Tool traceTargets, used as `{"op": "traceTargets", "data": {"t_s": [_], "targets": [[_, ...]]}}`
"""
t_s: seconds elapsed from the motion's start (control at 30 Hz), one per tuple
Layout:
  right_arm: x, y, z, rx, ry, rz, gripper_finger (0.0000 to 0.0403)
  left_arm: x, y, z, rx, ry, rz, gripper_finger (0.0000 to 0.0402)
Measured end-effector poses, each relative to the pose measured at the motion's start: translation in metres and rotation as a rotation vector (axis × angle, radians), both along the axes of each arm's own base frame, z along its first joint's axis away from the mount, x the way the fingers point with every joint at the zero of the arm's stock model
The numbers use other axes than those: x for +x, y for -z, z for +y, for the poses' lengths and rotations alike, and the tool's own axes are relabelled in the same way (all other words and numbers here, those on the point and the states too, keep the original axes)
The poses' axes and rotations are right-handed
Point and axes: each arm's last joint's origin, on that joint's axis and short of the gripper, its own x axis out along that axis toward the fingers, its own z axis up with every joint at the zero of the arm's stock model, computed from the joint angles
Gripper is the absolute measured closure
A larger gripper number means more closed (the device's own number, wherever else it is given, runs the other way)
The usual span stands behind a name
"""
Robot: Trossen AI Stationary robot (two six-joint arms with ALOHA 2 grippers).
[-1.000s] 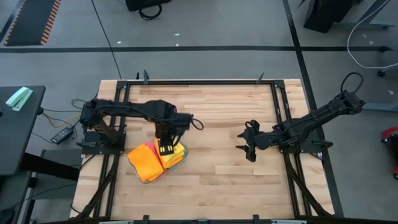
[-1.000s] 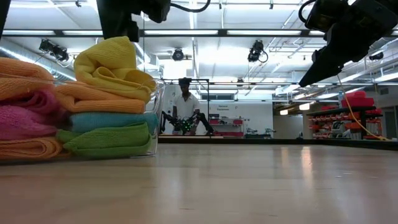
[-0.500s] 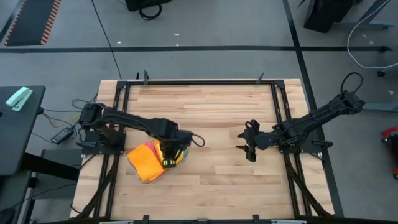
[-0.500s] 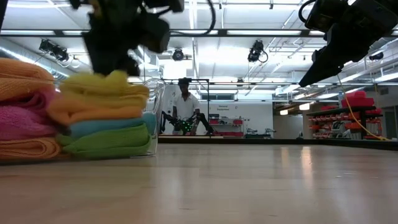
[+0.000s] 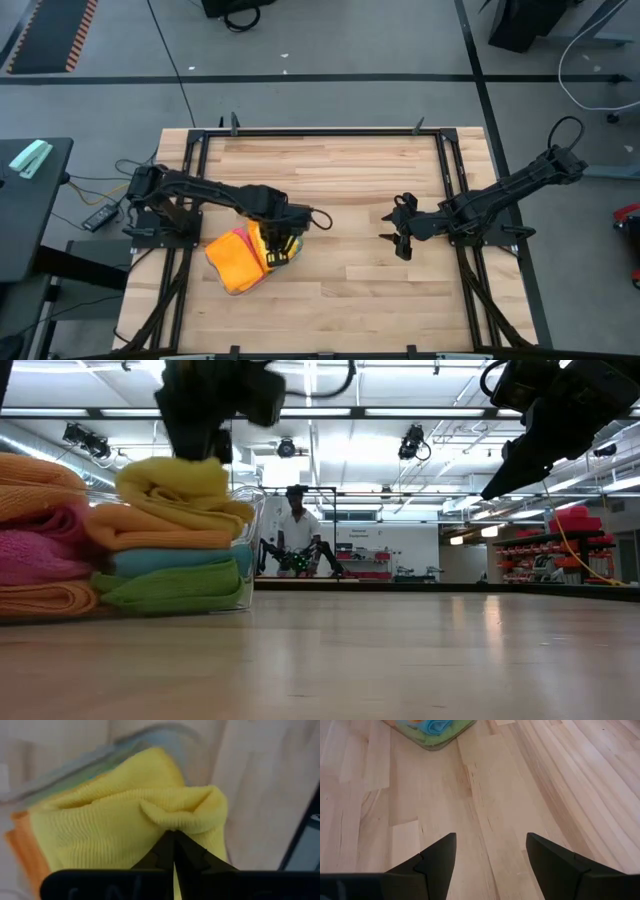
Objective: Fold microfiber towels
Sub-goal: Put the folded yellow microfiber cloth into the transparent bin, then return to Home Position
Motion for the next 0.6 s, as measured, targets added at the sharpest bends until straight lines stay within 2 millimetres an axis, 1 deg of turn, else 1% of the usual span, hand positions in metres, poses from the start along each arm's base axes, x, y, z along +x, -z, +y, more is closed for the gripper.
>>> {"op": "traceTargets", "data": {"t_s": [0.1, 0.2, 0.33, 0.5, 0.6], "targets": [[-0.001, 0.0, 0.0, 0.001, 0.001, 0.0, 0.0154, 0.002, -0.019, 0.0, 0.005, 0.051, -0.022, 0.0379], [-0.003, -0.004, -0.001, -0.004, -0.014, -0.02, 0.0155, 0.005, -0.03, 0.0, 0.029, 0.113, -0.066, 0.0371], [-0.009, -0.01, 0.002, -0.025, -0.083, -0.059, 0.0167, 0.011, -0.034, 0.002, 0.112, 0.194, -0.141, 0.0372], [-0.013, -0.004, 0.006, -0.021, -0.227, -0.196, 0.0191, 0.031, -0.042, 0.006, 0.162, 0.283, -0.38, 0.0393], [-0.018, -0.002, 0.005, -0.01, -0.289, -0.284, 0.0207, 0.04, -0.046, 0.013, 0.191, 0.311, -0.48, 0.0394]]}}
